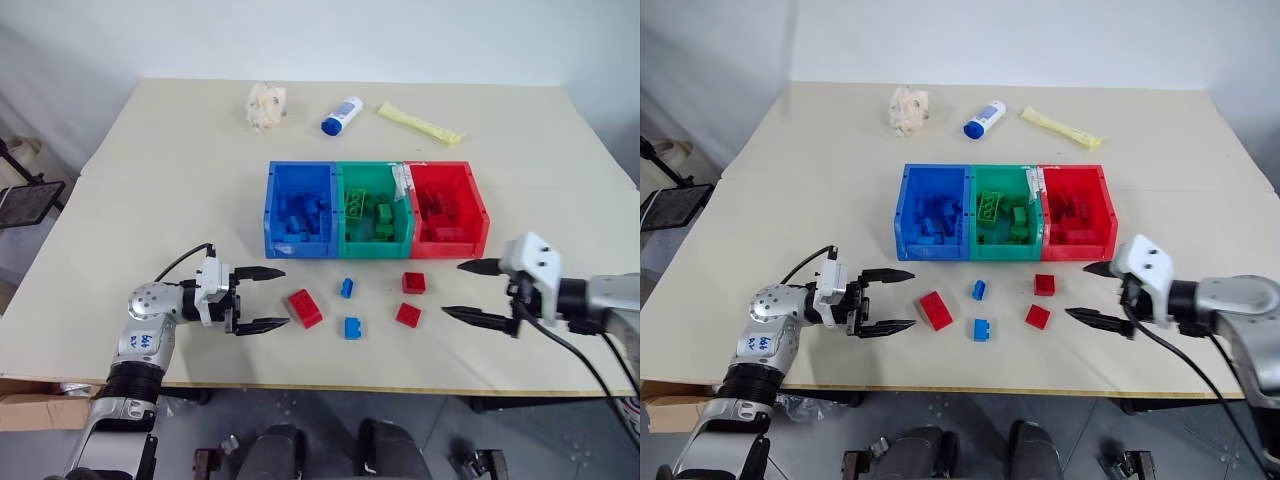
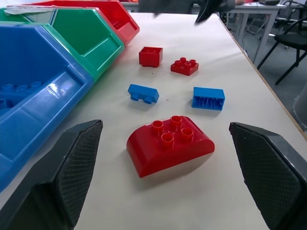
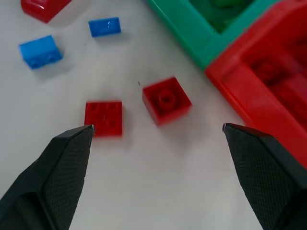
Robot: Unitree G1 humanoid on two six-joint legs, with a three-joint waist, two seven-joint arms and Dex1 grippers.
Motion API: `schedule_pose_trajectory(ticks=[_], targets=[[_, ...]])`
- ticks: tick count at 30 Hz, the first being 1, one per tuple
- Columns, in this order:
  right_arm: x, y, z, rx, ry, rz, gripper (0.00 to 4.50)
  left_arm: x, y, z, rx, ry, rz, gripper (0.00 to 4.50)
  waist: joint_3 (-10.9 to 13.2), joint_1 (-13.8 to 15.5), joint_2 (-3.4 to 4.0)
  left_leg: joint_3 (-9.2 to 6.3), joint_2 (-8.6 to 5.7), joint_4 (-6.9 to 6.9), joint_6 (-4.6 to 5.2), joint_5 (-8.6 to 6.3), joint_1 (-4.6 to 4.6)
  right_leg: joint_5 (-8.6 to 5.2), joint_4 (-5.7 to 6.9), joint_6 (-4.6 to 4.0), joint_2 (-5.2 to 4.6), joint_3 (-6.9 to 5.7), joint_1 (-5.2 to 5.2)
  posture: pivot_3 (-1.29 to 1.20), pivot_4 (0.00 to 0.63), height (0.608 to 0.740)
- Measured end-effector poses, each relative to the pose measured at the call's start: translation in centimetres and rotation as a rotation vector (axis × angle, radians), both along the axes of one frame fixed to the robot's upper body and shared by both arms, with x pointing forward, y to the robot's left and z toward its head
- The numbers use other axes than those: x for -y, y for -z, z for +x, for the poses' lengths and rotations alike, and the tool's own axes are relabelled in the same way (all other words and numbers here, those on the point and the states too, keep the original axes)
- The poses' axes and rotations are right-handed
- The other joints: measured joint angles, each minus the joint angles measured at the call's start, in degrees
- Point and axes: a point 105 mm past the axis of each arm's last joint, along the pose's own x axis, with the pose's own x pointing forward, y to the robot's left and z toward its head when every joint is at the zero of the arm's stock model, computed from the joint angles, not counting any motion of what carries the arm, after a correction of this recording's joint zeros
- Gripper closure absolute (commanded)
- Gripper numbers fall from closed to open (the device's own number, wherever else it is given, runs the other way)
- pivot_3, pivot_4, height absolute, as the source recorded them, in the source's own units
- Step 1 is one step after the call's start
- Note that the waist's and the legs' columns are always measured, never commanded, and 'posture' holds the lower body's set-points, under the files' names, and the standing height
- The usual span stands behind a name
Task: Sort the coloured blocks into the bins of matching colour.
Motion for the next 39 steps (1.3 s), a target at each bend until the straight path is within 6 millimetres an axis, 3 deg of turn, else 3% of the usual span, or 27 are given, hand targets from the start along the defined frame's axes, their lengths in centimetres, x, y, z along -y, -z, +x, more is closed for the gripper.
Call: schedule_pose_trajectory(ticks=[5,12,15,21,26,32,38,39], targets=[[-1.8,1.7,1.8,-0.030,-0.014,0.030,0.01,0.0,0.1,-0.5,0.005,-0.009,0.001,0.00,0.00,-0.21,0.00,0.01,-0.01,0.00,0.00,0.00,-0.02,0.00,0.01,0.00,0.04,-0.03,-0.02,0.00,0.150,0.740],[-2.3,2.9,3.8,-0.025,0.009,0.032,0.01,-0.3,0.5,-1.4,-0.006,-0.039,0.001,0.00,0.00,-0.20,0.00,0.00,0.00,0.00,0.00,0.00,-0.01,0.00,0.03,0.00,0.05,-0.04,-0.02,0.00,0.150,0.740],[-2.6,3.2,4.2,-0.032,0.010,0.041,0.65,-0.3,0.5,-1.6,-0.005,-0.048,0.002,0.00,0.00,-0.25,0.00,0.01,0.00,0.00,0.00,0.00,-0.01,0.00,0.03,0.00,0.06,-0.04,-0.02,0.00,0.150,0.740],[-2.9,3.5,4.4,-0.041,0.011,0.058,2.61,-0.4,0.4,-1.6,-0.006,-0.066,0.000,0.00,0.00,-0.24,0.01,0.01,-0.01,0.00,0.00,0.00,0.00,0.00,0.04,0.00,0.07,-0.05,-0.02,0.00,0.150,0.740],[-3.1,3.1,4.2,-0.026,0.006,0.058,2.68,-0.4,0.4,-1.6,-0.006,-0.067,-0.002,0.00,0.00,-0.21,0.01,0.02,-0.01,0.00,0.00,0.00,-0.01,0.00,0.04,0.00,0.06,-0.05,-0.03,0.00,0.150,0.740],[-3.5,-1.4,3.5,0.091,-0.007,0.093,2.68,-0.4,0.2,-1.5,0.000,-0.062,-0.002,0.00,0.00,-0.22,0.01,0.02,0.00,0.00,0.00,0.00,-0.01,0.00,0.04,0.00,0.05,-0.04,-0.04,0.00,0.150,0.740],[-2.1,-8.5,6.7,0.319,0.104,0.123,2.68,0.0,-0.1,-1.1,0.008,-0.042,-0.007,0.00,0.00,-0.32,0.00,0.13,0.00,-0.01,0.00,0.00,-0.02,0.00,0.15,-0.01,0.07,-0.07,-0.17,0.00,0.150,0.740],[-1.7,-9.0,7.2,0.340,0.129,0.123,2.33,0.1,-0.1,-1.1,0.008,-0.040,-0.008,0.00,0.00,-0.26,0.01,0.13,-0.01,-0.03,0.00,0.00,-0.02,0.00,0.15,-0.01,0.07,-0.08,-0.17,0.00,0.150,0.740]])
